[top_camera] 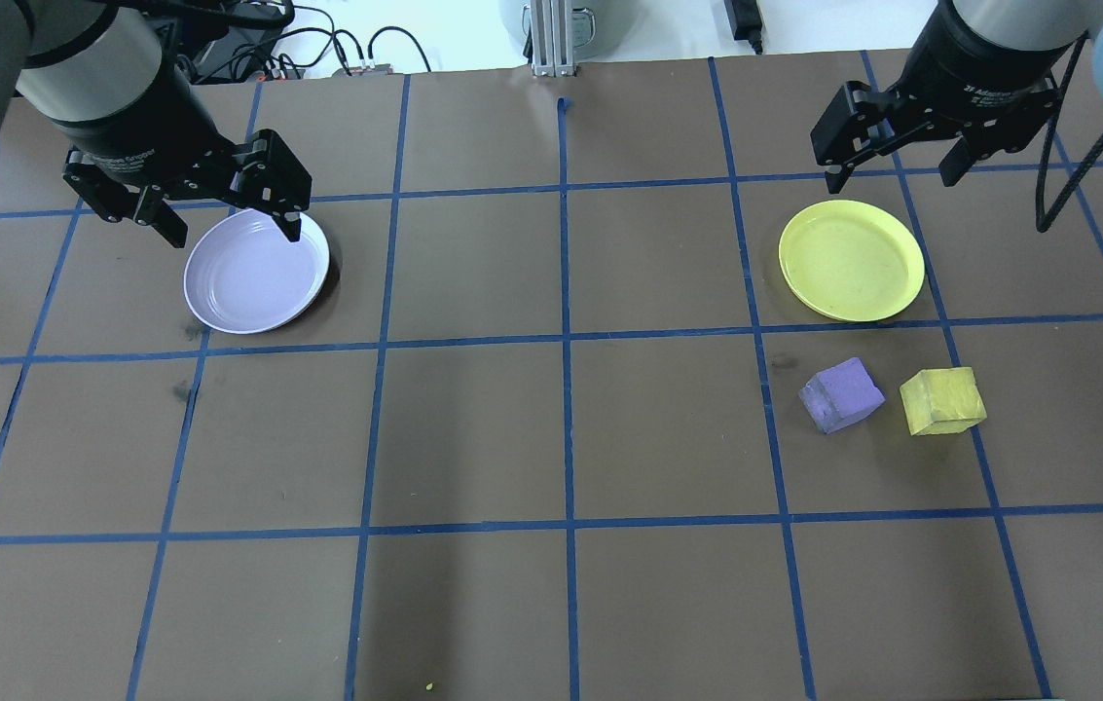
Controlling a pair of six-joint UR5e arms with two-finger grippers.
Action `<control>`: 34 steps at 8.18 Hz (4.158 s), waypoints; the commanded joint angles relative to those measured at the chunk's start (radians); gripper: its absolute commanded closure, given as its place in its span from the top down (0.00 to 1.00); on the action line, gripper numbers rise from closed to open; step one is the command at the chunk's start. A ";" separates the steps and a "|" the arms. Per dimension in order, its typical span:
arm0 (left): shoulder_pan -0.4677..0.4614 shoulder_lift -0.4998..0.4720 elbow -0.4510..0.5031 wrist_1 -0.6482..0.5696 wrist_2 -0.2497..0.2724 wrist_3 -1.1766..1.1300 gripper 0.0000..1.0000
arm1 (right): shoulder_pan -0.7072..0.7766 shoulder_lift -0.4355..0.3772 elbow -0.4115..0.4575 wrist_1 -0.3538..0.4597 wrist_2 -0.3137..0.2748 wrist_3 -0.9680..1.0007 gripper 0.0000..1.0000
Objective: Sort blocks by color into plates
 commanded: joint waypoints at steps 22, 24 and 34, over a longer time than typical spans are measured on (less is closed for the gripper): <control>0.010 -0.001 -0.002 0.053 0.003 0.012 1.00 | -0.351 0.249 0.517 -0.481 -0.097 -0.315 1.00; 0.010 -0.001 0.000 0.054 0.002 0.014 1.00 | -0.351 0.252 0.512 -0.481 -0.100 -0.318 0.93; 0.010 -0.021 -0.002 0.058 0.002 0.015 1.00 | -0.295 0.405 0.033 -0.278 0.002 -0.308 0.43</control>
